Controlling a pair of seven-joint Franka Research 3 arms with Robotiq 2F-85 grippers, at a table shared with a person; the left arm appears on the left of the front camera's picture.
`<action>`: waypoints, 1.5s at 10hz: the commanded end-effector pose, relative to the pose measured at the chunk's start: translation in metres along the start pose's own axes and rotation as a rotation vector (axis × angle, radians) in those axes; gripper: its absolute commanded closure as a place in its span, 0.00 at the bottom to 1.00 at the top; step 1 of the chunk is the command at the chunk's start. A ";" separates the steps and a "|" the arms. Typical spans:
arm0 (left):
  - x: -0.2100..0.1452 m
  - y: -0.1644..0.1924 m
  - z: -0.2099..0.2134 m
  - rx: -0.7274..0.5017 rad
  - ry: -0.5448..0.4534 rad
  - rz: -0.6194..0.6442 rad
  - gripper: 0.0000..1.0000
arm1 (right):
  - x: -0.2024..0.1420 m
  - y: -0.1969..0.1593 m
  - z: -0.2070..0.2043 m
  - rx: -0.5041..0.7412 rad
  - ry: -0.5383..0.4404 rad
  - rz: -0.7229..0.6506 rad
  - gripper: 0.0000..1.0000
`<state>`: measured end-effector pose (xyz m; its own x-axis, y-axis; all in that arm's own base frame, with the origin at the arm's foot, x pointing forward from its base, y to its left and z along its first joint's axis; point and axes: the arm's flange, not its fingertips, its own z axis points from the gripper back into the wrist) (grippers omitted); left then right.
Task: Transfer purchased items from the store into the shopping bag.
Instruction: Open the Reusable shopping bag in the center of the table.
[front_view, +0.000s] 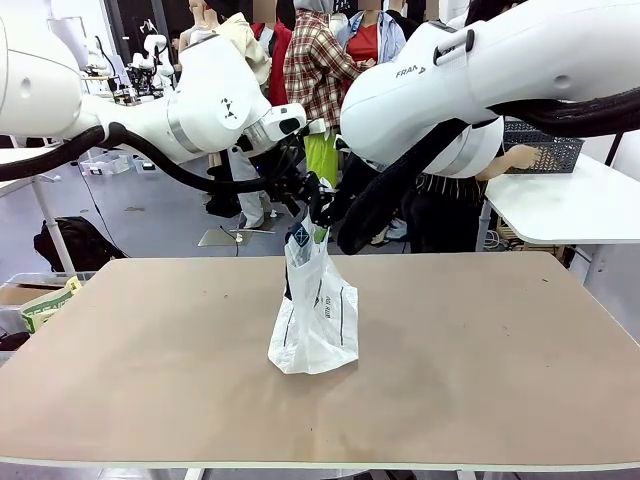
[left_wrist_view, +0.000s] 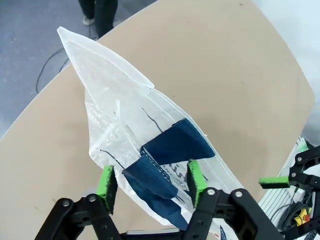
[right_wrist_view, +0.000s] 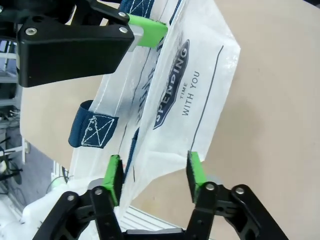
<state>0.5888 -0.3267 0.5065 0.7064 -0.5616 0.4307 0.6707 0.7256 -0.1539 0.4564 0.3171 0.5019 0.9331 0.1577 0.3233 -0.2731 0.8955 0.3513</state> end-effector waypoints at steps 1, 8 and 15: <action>0.000 0.000 0.005 0.017 0.013 0.004 0.82 | 0.005 0.003 -0.004 0.021 -0.002 -0.035 1.00; -0.014 -0.001 0.026 0.026 -0.013 -0.010 1.00 | 0.001 -0.004 0.011 -0.065 -0.012 -0.103 1.00; -0.076 0.042 0.083 0.255 0.112 0.087 1.00 | -0.019 -0.018 0.029 -0.166 0.056 -0.140 1.00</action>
<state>0.5564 -0.2297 0.5377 0.7654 -0.5413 0.3481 0.5753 0.8179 0.0067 0.4435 0.2847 0.5183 0.9674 0.0509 0.2479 -0.1199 0.9549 0.2716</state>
